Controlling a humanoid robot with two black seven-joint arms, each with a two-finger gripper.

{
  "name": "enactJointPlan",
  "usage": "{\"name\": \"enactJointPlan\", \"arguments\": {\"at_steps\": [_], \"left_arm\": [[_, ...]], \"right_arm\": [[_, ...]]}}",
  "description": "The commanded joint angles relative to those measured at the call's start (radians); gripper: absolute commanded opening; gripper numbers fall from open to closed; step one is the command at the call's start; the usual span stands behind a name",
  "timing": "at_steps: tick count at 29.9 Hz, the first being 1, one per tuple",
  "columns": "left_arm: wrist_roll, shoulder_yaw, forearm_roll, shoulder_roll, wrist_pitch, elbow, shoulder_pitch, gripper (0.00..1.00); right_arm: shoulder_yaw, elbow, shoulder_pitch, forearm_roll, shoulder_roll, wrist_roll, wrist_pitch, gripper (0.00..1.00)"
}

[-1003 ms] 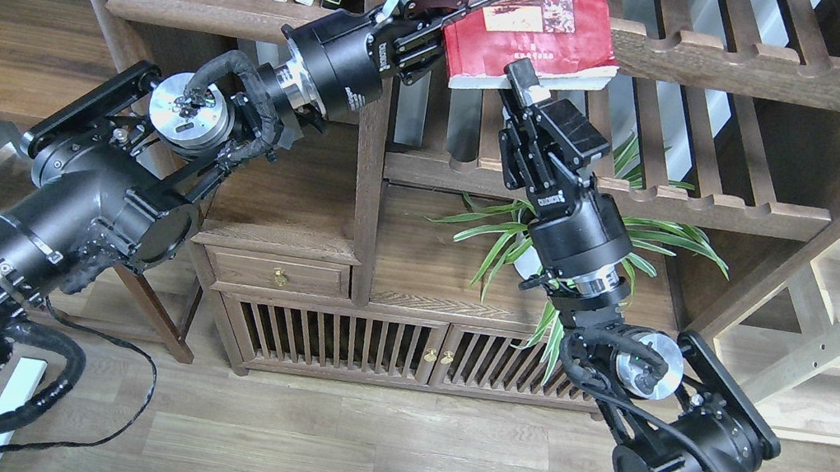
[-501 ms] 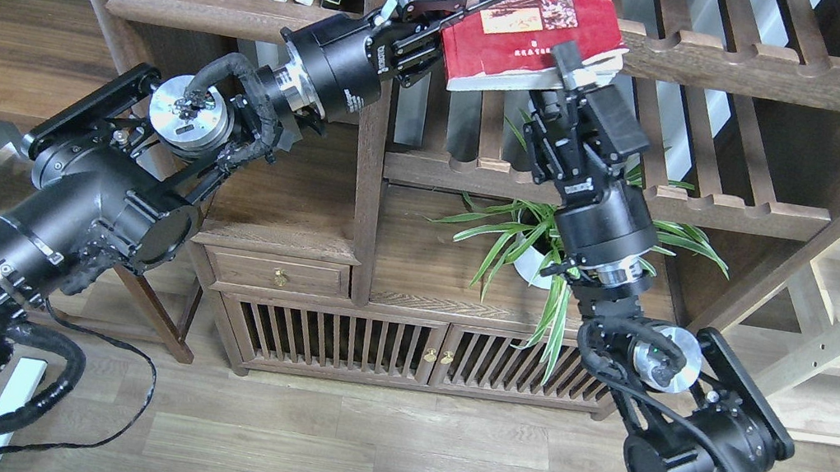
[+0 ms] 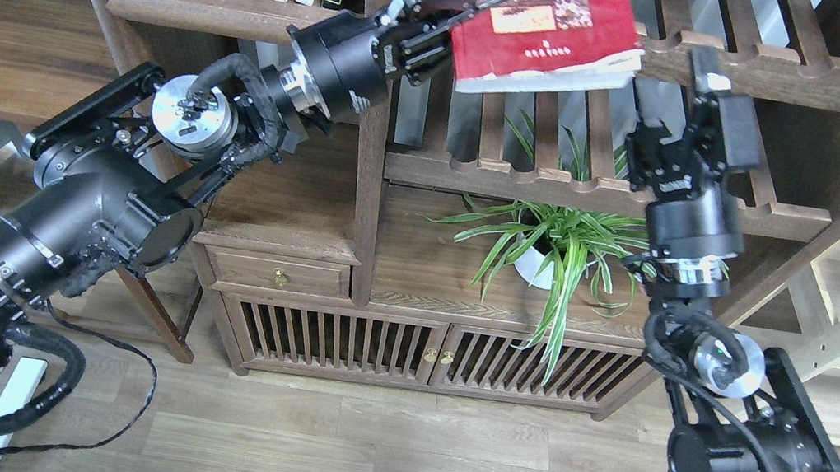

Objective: Organize books on shelf
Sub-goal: 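Open the right gripper, leaving the dark red book in the left gripper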

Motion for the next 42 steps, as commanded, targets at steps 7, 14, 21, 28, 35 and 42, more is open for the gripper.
{"name": "enactJointPlan", "arguments": {"at_steps": [7,14,21,28,35,42], "left_arm": [[0.0,0.046,0.037,0.0,-0.053,-0.085,0.047,0.03],[0.0,0.051,0.137,0.0,-0.059,-0.253,0.1,0.02],[0.0,0.028,0.256,0.073,-0.064,-0.398,0.137,0.02],[0.0,-0.025,0.396,0.165,-0.076,-0.536,0.217,0.03],[0.0,-0.145,0.572,0.187,-0.074,-0.639,0.307,0.05],[0.0,-0.259,0.698,0.201,-0.074,-0.719,0.378,0.04]], "right_arm": [[0.046,-0.071,-0.004,0.002,0.0,0.003,0.0,0.87],[0.046,-0.123,-0.002,0.002,0.0,0.005,0.0,0.88],[0.046,-0.166,0.001,0.002,0.001,0.005,0.0,0.88],[0.044,-0.194,0.002,0.002,0.001,0.005,0.0,0.89],[0.041,-0.205,0.004,0.002,0.003,0.005,0.0,0.89],[0.035,-0.208,0.002,0.002,0.004,0.005,0.0,0.89]]}}
